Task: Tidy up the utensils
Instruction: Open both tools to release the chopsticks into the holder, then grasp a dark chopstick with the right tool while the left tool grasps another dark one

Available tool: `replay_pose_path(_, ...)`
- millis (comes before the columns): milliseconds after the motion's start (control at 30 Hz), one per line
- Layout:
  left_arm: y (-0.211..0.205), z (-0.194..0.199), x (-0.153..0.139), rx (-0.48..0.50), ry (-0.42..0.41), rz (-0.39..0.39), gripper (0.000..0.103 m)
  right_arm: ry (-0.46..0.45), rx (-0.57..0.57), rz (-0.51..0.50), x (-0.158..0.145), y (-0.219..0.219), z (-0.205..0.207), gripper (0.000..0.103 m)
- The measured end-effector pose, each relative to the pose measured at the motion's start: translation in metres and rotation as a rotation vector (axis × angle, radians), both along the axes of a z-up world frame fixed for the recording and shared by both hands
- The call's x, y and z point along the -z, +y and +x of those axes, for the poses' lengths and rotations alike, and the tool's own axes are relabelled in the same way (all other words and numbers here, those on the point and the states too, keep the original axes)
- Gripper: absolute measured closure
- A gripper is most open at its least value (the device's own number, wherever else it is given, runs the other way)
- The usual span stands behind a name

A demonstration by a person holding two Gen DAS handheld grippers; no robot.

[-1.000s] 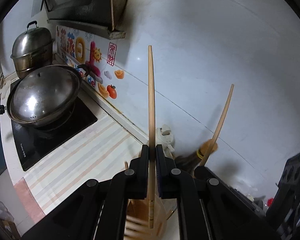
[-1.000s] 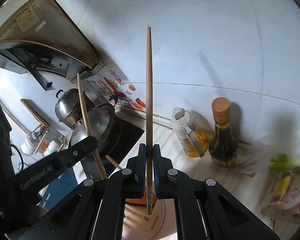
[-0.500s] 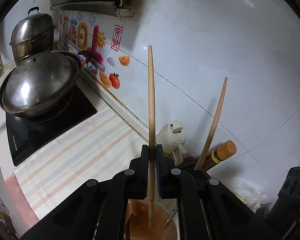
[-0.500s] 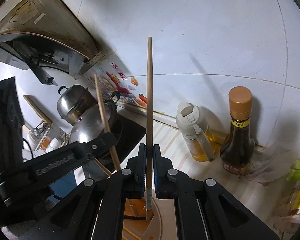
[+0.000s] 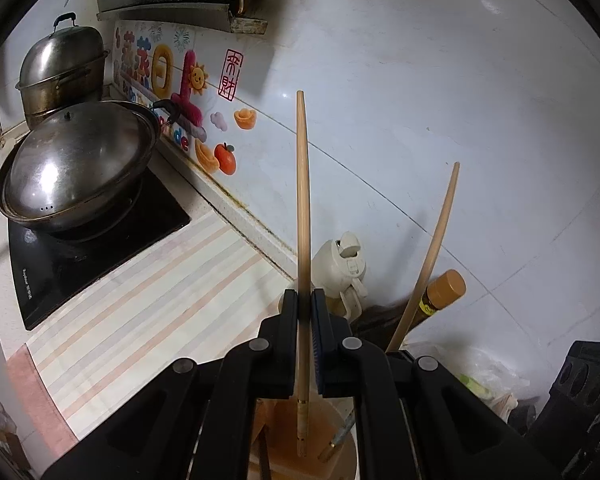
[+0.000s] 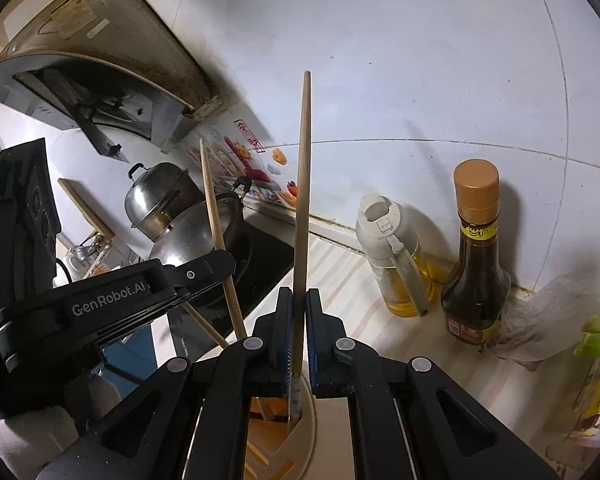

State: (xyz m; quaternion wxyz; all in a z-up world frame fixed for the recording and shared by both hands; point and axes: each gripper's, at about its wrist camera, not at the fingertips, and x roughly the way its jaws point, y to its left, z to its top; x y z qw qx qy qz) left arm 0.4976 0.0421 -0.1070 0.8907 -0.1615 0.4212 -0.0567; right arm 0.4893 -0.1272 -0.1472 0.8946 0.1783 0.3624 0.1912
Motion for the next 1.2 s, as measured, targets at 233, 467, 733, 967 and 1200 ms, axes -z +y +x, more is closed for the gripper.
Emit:
replay_pose_path(233, -0.003, -0.024, -0.009, 0.087, 0.003, -0.024, 0.098, 0.025, -0.079, -0.005, 0.0, -0.002, -0.011, 0.096)
replay_pose_path(467, -0.002, -0.058, -0.034, 0.105, -0.026, -0.012, 0.096, 0.001, -0.1, 0.022, -0.02, -0.014, -0.036, 0.094)
replay_pose_path(733, 0.006, -0.117, -0.059, 0.031, -0.092, 0.059, 0.005, 0.023, 0.005, 0.01, -0.048, -0.047, -0.087, 0.047)
replay_pose_path(967, 0.0, -0.166, -0.026, -0.002, -0.063, 0.167, 0.0, 0.15, 0.163, -0.073, -0.024, -0.079, -0.145, 0.027)
replay_pose_path(1200, -0.02, -0.197, 0.073, 0.064, 0.168, 0.266, 0.0, 0.435, 0.189, -0.135, 0.071, -0.092, -0.189, 0.025)
